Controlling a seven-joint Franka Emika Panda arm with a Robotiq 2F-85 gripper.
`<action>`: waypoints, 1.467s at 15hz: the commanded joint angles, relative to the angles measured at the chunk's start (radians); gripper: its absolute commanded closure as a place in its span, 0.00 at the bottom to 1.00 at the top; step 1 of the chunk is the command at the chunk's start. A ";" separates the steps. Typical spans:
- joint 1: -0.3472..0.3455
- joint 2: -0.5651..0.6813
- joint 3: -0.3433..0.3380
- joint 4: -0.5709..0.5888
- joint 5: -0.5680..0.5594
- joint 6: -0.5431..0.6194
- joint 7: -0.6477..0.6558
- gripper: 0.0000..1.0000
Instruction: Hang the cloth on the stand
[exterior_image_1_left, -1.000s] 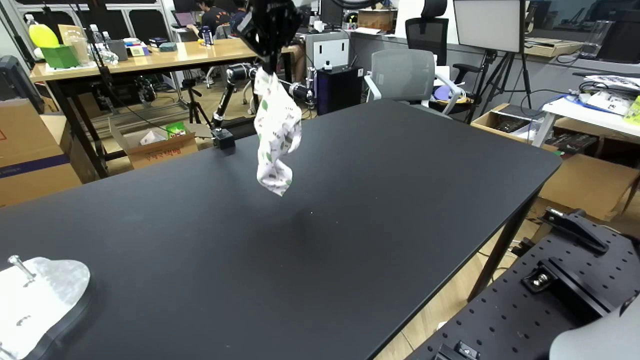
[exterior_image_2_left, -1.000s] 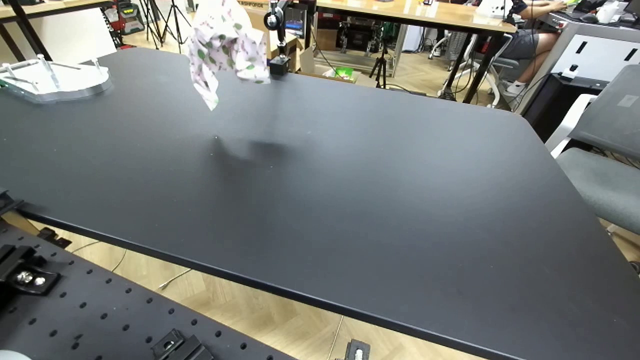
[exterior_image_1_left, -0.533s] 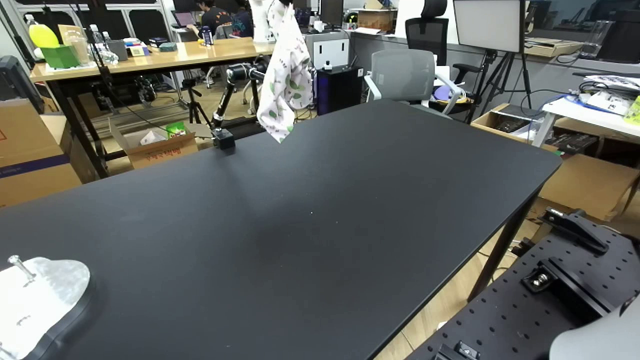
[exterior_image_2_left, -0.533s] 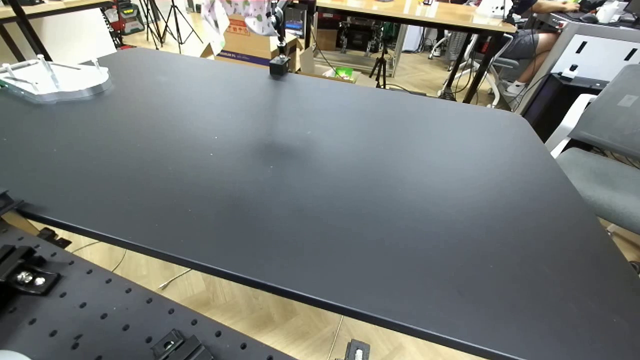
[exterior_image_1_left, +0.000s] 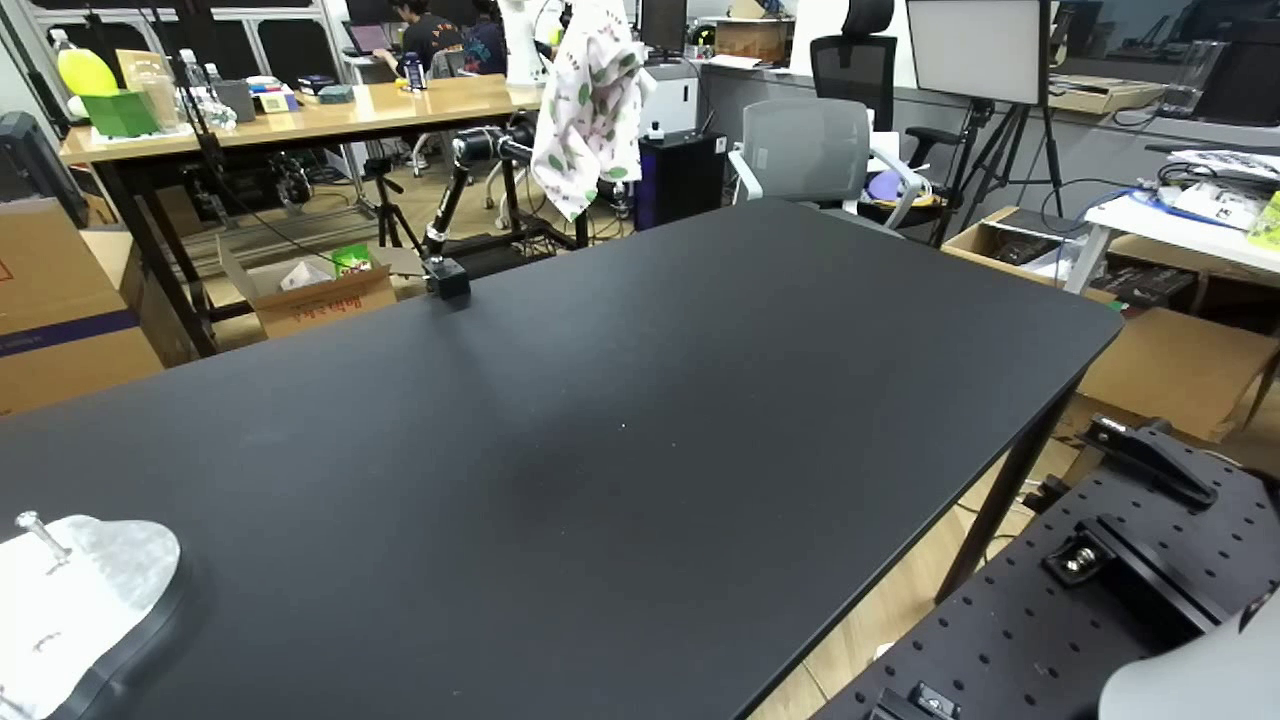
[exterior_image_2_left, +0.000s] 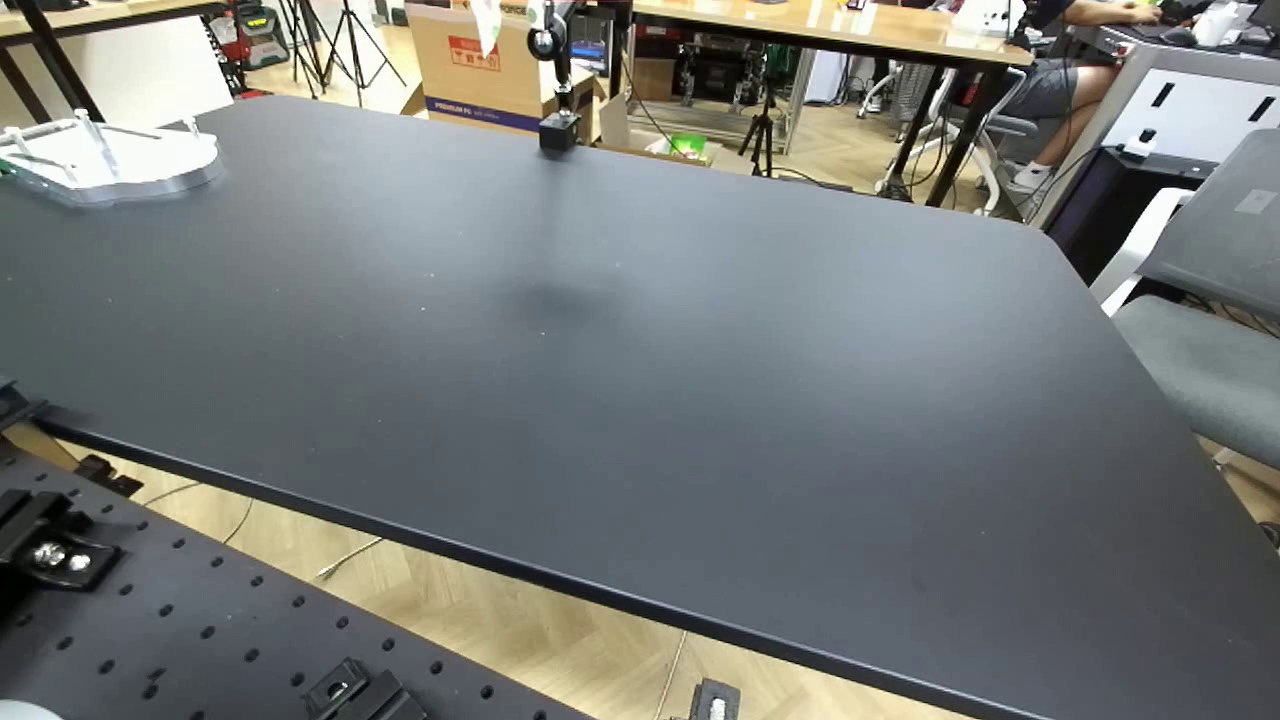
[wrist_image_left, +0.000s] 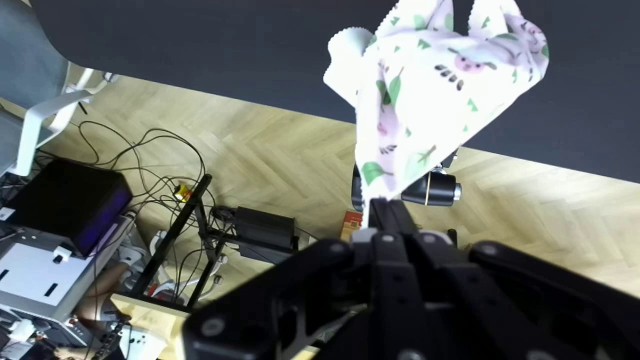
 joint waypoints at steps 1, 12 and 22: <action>0.002 0.023 -0.006 0.028 0.000 -0.027 -0.014 1.00; 0.013 0.115 -0.018 -0.030 0.078 -0.022 -0.086 1.00; 0.030 -0.020 -0.013 -0.191 0.094 0.000 -0.089 1.00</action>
